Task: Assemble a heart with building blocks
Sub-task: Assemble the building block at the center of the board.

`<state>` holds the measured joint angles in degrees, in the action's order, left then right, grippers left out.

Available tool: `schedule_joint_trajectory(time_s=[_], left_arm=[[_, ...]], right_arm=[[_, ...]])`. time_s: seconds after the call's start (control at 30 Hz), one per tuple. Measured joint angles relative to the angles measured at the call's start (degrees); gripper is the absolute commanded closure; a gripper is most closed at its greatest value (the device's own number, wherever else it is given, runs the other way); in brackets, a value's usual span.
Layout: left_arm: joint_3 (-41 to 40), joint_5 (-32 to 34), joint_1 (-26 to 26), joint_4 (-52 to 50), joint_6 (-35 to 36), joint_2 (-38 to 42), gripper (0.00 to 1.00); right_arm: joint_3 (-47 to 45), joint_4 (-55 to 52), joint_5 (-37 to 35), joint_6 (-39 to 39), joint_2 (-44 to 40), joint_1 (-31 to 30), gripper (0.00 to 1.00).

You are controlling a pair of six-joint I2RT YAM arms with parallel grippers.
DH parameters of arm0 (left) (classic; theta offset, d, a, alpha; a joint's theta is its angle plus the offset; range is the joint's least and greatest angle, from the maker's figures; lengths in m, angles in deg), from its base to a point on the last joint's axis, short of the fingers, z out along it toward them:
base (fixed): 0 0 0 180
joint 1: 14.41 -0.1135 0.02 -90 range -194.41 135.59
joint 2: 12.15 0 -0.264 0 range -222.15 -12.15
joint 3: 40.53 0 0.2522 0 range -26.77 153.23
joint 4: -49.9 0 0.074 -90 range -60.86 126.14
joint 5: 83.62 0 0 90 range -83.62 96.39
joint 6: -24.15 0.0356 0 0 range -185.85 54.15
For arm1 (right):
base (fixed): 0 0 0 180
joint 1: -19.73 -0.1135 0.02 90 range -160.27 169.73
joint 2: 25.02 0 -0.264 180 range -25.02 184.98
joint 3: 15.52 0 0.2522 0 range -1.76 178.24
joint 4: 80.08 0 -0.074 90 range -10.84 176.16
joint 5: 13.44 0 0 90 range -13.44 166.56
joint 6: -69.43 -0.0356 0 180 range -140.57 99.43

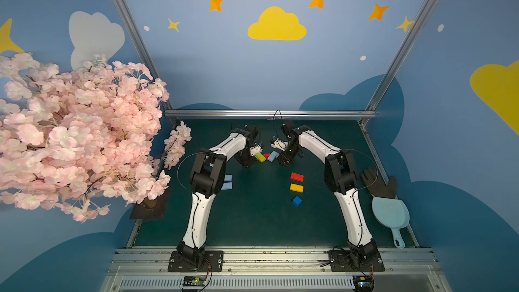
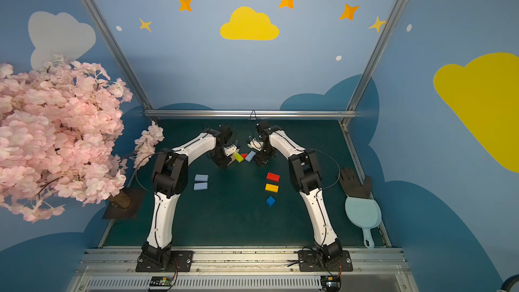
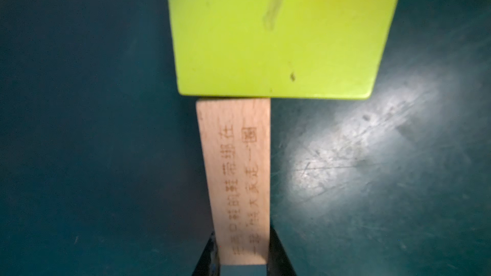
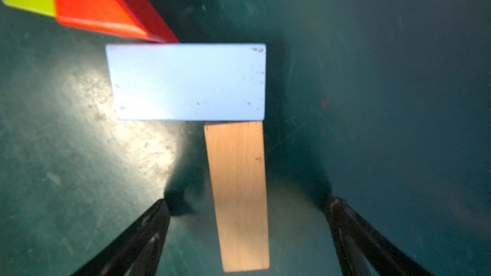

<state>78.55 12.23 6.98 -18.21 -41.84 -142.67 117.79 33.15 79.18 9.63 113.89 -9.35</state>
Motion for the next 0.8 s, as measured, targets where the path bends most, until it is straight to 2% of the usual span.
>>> schedule_joint_trajectory(time_s=[0.13,0.37,0.63,0.8], left_arm=[[-0.11,0.68,0.00,0.33,-0.26,0.00,0.55],[-2.89,2.40,-0.37,3.76,-1.09,1.73,0.35],[-6.32,2.45,-0.37,6.40,-2.05,4.17,0.31],[-7.85,1.25,-0.52,6.36,-4.92,10.32,0.30]], right_arm=[[-0.09,0.07,0.07,0.00,0.00,0.00,0.04],[-1.05,0.66,0.22,-0.22,-0.59,0.33,0.04],[-4.59,0.52,-0.28,-0.11,-3.56,1.27,0.04],[-8.61,0.37,-0.61,-0.24,-11.76,2.03,0.04]])
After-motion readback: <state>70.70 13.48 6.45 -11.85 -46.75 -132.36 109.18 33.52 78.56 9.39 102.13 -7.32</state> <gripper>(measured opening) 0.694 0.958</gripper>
